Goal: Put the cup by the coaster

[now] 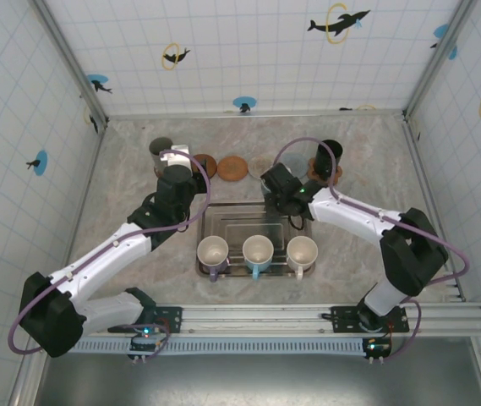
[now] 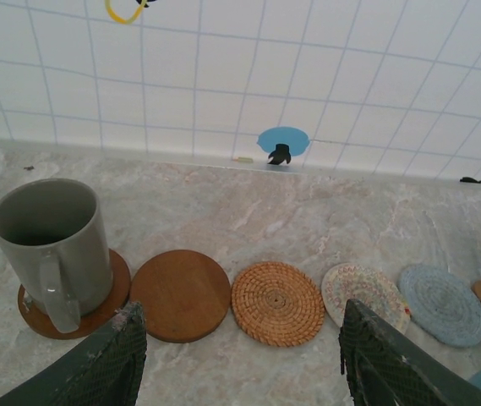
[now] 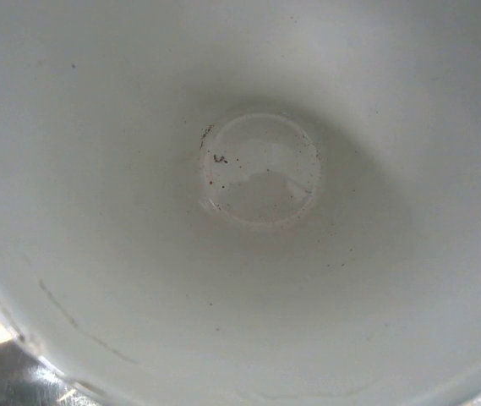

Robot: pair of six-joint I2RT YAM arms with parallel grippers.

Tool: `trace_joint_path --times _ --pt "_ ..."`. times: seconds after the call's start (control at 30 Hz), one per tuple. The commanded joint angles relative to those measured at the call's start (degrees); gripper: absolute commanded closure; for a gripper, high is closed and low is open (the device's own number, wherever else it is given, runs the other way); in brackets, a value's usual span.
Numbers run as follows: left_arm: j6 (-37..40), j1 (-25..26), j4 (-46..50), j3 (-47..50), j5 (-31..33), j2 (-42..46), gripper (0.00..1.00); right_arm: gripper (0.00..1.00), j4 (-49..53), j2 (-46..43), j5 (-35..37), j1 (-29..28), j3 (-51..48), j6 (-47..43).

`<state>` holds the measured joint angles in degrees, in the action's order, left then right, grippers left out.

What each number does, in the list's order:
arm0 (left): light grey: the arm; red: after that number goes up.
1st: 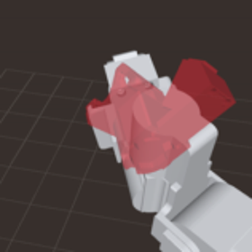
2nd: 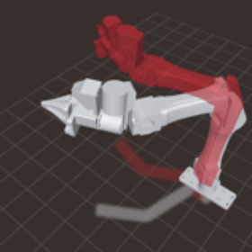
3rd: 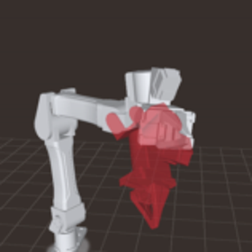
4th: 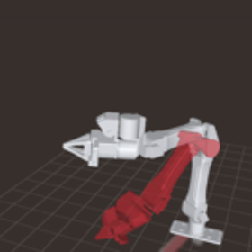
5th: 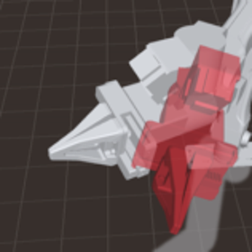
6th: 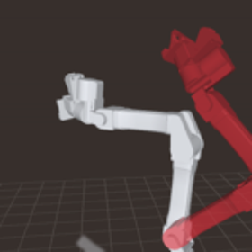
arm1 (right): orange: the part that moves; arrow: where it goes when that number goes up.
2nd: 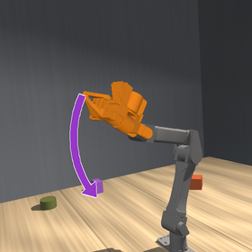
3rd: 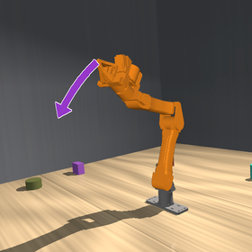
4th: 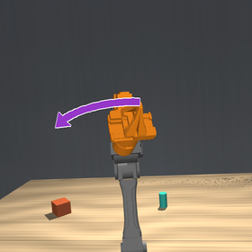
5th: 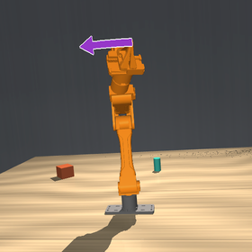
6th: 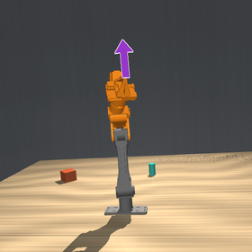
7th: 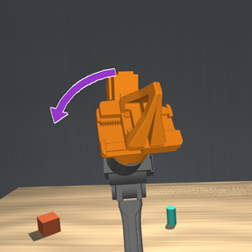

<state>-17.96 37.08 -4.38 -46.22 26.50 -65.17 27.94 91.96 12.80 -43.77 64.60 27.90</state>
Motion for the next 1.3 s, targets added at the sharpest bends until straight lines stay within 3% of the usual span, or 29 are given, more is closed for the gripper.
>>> trace_joint_path --times 0.0,0.5,0.9,1.27 --pt "0.8 0.2 -0.7 -0.8 1.4 0.1 0.39 1.0 -0.4 -2.3 -0.8 2.5 4.8 -2.8" --pt "1.7 0.2 -1.6 -1.2 1.2 -1.3 0.39 1.0 1.1 5.6 -3.6 14.1 14.6 -7.0" --pt "2.0 0.2 -2.0 -1.2 0.9 -1.9 0.39 1.0 4.1 16.1 -3.1 17.6 25.0 -9.4" --pt "2.1 0.3 -1.9 -1.3 1.4 -2.1 0.39 1.0 3.4 21.1 -3.5 18.8 27.1 -9.2"
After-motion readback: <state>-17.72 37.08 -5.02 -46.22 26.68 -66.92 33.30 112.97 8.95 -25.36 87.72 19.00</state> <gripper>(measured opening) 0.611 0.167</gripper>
